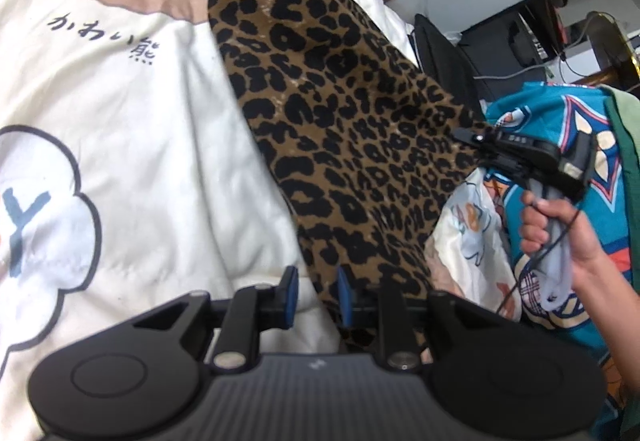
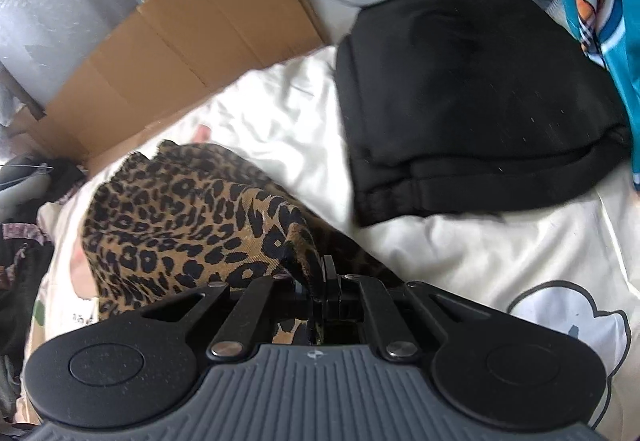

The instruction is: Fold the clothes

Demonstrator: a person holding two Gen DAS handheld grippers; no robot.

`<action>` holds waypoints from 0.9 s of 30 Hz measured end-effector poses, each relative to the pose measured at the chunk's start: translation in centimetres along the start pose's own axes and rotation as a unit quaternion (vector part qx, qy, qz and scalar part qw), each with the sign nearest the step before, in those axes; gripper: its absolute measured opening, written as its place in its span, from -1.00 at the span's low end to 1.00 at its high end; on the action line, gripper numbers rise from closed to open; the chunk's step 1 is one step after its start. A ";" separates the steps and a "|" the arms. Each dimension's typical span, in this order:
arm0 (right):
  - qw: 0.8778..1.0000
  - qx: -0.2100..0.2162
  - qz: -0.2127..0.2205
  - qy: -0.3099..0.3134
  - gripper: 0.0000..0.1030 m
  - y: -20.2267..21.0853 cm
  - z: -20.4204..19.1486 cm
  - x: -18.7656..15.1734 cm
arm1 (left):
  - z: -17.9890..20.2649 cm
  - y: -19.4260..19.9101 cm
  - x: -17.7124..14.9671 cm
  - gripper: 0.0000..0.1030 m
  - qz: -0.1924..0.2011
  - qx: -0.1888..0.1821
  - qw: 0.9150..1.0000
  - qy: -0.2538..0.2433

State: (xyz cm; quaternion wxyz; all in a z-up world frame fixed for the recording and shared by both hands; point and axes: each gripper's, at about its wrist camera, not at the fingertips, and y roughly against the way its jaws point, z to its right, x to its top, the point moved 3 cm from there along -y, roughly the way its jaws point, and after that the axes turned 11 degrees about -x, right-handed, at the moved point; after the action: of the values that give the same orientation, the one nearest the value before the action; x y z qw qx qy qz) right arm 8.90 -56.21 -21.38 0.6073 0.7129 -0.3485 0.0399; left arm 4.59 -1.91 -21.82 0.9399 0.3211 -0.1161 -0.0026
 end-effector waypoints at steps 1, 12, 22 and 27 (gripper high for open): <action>1.000 -0.003 -0.002 0.000 -0.97 -0.2 0.2 -0.1 | -0.1 0.1 0.0 -0.57 -0.001 -0.001 1.000 0.001; 1.000 -0.020 -0.004 0.005 -0.97 -0.5 1.0 -0.4 | 1.0 -0.1 -0.3 -0.57 -0.005 -0.001 0.999 -0.037; 0.999 -0.030 -0.008 0.013 -0.96 -0.7 1.0 -0.3 | 4.3 -3.9 -1.5 -0.24 -0.036 -0.016 0.991 -0.126; 0.999 -0.032 -0.010 0.015 -0.96 -0.8 1.0 -0.4 | 6.0 -3.2 -1.3 0.01 -0.014 -0.044 0.989 -0.139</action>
State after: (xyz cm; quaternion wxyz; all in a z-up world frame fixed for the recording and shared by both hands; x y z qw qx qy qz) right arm 8.68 -56.87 -22.54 0.6351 0.6961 -0.3332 0.0331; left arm 2.27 -7.96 -19.44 0.9277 0.2774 -0.2412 -0.0651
